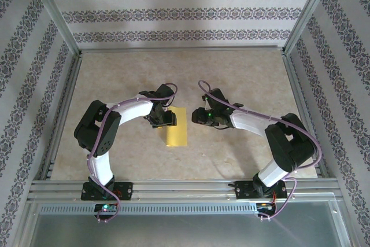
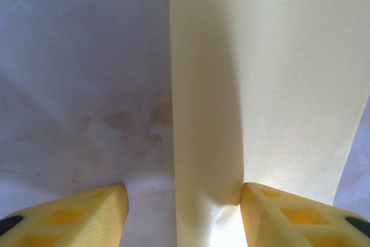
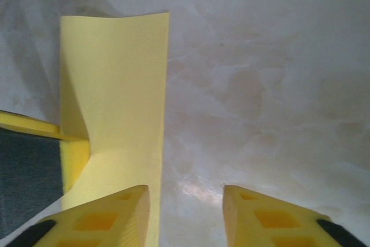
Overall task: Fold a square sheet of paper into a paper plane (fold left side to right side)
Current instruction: Hold the square sheet of paper at the center of the table.
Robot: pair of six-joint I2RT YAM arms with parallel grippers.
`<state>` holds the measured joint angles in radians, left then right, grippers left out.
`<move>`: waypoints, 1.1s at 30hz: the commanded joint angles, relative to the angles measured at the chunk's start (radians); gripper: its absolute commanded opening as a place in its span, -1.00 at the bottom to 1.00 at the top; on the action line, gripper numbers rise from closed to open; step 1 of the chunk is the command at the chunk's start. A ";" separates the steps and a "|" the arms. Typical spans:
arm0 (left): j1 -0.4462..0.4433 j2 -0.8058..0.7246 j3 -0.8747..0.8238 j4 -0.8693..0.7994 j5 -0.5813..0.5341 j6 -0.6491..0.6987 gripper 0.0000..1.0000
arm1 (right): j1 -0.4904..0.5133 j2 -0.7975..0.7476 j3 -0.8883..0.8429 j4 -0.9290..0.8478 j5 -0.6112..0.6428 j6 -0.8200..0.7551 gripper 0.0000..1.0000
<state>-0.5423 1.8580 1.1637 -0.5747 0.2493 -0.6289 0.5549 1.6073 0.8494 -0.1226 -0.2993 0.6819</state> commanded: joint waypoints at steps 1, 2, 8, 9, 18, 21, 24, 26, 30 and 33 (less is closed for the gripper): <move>-0.050 0.093 -0.018 0.082 0.081 0.015 0.11 | 0.013 0.036 0.024 0.051 -0.080 0.038 -0.40; -0.050 0.095 -0.019 0.083 0.081 0.015 0.11 | 0.014 0.049 0.026 0.068 -0.100 0.049 -0.50; -0.050 0.095 -0.018 0.079 0.081 0.015 0.11 | 0.033 0.132 0.053 0.141 -0.198 0.096 -0.91; -0.050 0.095 -0.018 0.079 0.081 0.016 0.11 | 0.040 0.146 0.060 0.146 -0.205 0.099 -0.95; -0.050 0.095 -0.016 0.078 0.081 0.016 0.11 | 0.069 0.223 0.092 0.143 -0.203 0.103 -0.99; -0.050 0.095 -0.015 0.078 0.081 0.017 0.11 | 0.071 0.238 0.094 0.119 -0.189 0.090 -0.99; -0.050 0.096 -0.015 0.078 0.082 0.017 0.11 | 0.071 0.249 0.097 0.088 -0.171 0.074 -0.99; -0.050 0.095 -0.016 0.078 0.082 0.017 0.11 | 0.071 0.252 0.096 0.066 -0.155 0.068 -1.00; -0.050 0.092 -0.014 0.079 0.081 0.019 0.11 | 0.072 0.259 0.097 0.028 -0.128 0.055 -1.00; -0.050 0.073 -0.015 0.078 0.073 0.020 0.11 | 0.072 0.264 0.098 0.004 -0.112 0.045 -1.00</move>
<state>-0.5426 1.8614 1.1694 -0.5808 0.2493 -0.6285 0.6193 1.8469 0.9390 -0.0410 -0.4648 0.7544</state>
